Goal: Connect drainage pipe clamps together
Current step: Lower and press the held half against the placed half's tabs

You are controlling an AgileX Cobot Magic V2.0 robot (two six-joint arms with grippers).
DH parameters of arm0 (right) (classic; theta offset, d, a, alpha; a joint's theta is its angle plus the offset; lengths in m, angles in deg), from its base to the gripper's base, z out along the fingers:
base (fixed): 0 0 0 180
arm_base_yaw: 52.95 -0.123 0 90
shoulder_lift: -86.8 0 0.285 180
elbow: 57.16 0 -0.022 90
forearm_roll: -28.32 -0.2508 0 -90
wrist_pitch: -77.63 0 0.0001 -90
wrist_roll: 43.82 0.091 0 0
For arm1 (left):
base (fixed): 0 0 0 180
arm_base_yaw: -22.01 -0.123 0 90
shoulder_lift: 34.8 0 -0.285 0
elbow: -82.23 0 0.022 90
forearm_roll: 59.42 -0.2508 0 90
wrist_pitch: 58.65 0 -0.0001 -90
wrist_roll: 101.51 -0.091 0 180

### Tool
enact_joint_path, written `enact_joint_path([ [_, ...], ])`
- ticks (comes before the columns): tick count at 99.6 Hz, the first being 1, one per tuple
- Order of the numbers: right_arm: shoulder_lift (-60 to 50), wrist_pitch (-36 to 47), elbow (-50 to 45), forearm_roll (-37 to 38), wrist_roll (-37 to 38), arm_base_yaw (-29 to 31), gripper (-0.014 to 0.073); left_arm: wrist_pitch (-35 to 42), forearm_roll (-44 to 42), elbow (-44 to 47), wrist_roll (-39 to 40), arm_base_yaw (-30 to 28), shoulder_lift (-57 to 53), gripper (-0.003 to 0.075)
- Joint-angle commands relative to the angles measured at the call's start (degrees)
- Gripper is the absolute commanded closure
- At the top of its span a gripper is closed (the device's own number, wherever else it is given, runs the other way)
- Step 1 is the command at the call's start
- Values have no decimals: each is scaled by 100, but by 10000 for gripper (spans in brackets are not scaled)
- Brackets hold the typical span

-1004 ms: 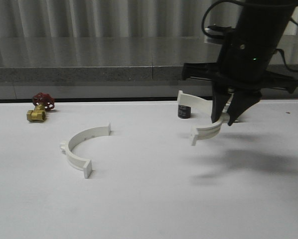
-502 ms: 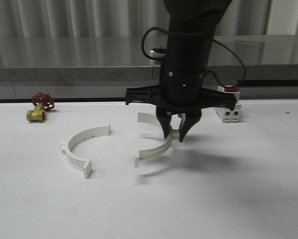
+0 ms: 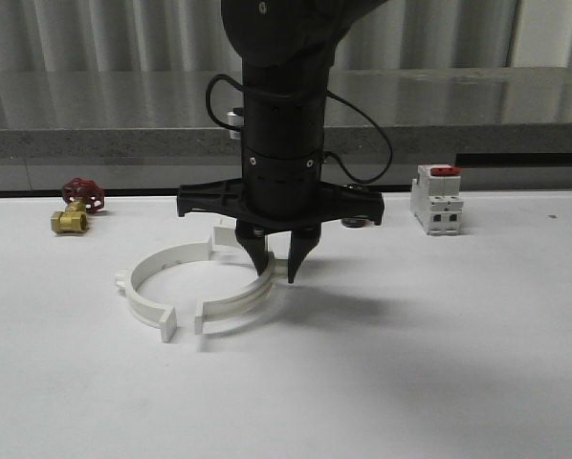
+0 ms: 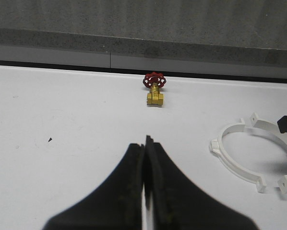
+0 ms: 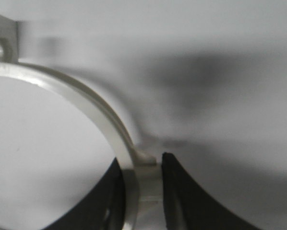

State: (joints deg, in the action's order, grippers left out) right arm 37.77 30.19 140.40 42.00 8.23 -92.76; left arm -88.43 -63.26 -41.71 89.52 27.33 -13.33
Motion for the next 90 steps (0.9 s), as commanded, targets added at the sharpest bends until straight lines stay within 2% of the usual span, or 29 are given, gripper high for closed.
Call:
enact_joint_path([
  [1, -325, 87, 187, 179, 77, -5, 513, 445, -27, -148, -4, -10, 53, 741],
  [90, -58, 319, 187, 138, 595, -72, 515, 445, -27, -148, -4, -10, 53, 741],
])
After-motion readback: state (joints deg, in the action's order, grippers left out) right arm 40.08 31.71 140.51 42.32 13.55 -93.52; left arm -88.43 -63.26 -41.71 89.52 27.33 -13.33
